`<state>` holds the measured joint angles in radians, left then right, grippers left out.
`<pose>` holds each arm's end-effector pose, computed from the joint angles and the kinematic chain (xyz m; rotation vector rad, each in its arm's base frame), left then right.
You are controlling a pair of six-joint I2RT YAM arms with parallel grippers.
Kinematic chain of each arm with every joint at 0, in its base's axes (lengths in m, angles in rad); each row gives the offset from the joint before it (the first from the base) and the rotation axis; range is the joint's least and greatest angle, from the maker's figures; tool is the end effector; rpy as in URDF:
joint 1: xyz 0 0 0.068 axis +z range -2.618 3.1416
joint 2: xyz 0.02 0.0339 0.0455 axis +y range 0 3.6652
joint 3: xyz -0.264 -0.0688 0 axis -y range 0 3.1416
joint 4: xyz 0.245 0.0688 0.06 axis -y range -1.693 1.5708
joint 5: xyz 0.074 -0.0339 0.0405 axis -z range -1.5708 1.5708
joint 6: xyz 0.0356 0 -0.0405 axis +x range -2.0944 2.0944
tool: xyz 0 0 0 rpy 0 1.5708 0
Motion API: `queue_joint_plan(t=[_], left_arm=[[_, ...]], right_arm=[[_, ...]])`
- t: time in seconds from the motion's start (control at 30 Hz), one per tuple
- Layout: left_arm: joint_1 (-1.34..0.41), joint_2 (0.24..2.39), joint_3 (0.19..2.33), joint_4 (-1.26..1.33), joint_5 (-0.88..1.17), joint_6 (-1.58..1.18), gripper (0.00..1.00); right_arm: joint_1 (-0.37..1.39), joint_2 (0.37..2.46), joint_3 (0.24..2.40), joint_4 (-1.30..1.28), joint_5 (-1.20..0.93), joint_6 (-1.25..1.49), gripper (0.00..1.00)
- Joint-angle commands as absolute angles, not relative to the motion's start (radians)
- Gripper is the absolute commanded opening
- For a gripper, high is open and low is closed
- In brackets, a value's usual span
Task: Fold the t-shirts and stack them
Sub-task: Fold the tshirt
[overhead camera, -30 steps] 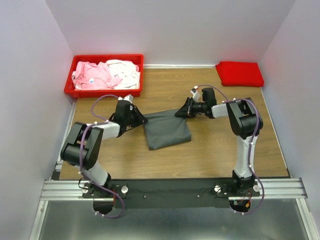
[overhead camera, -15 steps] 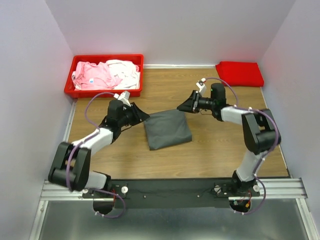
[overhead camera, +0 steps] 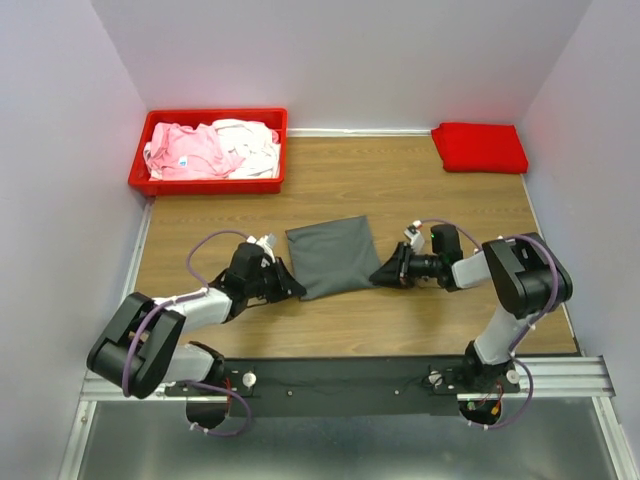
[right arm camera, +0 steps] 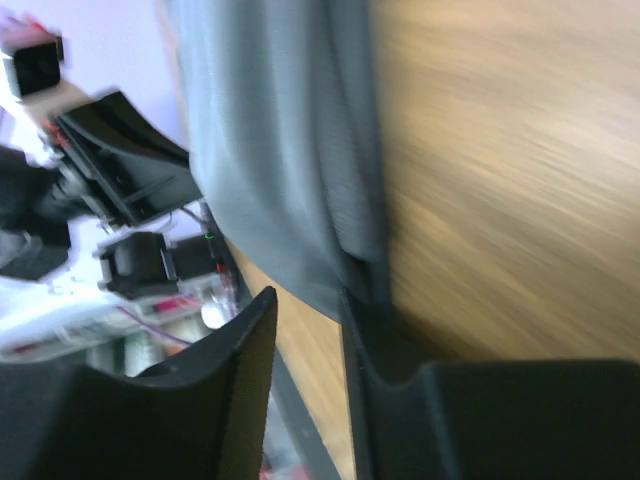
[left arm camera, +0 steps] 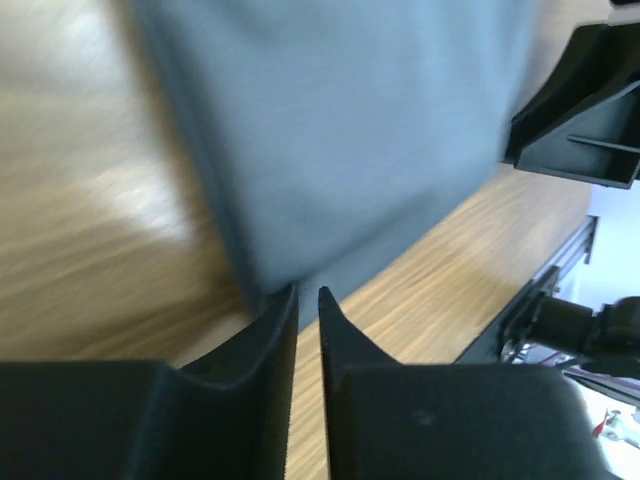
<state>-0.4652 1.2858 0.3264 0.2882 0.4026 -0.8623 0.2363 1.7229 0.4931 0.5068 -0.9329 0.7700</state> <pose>0.1896 -0.1108 0.1343 -0.2450 2.4339 -1.1154 0.2557 0.0910 0.1006 0.1057 2.4315 1.5633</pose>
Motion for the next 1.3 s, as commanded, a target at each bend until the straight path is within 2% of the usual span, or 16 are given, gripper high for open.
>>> queue_joint_plan(t=[0.0, 0.2, 0.27, 0.4, 0.47, 0.63, 0.77, 1.0, 1.17, 1.27], left_arm=[[-0.459, 1.316, 0.282, 0.304, 0.414, -0.884, 0.19], [-0.417, 1.247, 0.290, 0.221, 0.402, -0.859, 0.16], [-0.417, 1.217, 0.316, 0.189, 0.400, -0.842, 0.16], [-0.417, 1.070, 0.348, 0.124, 0.371, -0.831, 0.32], [-0.417, 1.007, 0.370, 0.080, 0.332, -0.828, 0.39], [-0.416, 0.905, 0.399, 0.015, 0.264, -0.819, 0.52], [-0.416, 0.827, 0.396, -0.021, 0.201, -0.807, 0.59], [-0.414, 0.750, 0.385, -0.060, 0.137, -0.785, 0.60], [-0.413, 0.827, 0.414, -0.006, 0.153, -0.773, 0.60], [-0.414, 0.942, 0.449, 0.109, 0.179, -0.773, 0.60]], right_arm=[[0.149, 1.810, 0.401, 0.609, -0.934, 0.778, 0.38], [0.118, 1.717, 0.373, 0.604, -0.974, 0.794, 0.38], [0.121, 1.652, 0.388, 0.589, -0.999, 0.814, 0.42], [0.213, 1.504, 0.517, 0.439, -0.971, 0.813, 0.48], [0.299, 1.494, 0.552, 0.490, -0.945, 0.886, 0.50], [0.448, 1.613, 0.610, 0.740, -0.888, 1.058, 0.52], [0.538, 1.869, 0.652, 0.879, -0.864, 1.127, 0.53], [0.546, 2.118, 0.647, 0.939, -0.767, 1.115, 0.51], [0.540, 1.985, 0.669, 0.927, -0.799, 1.130, 0.50], [0.506, 1.907, 0.741, 0.905, -0.818, 1.147, 0.50]])
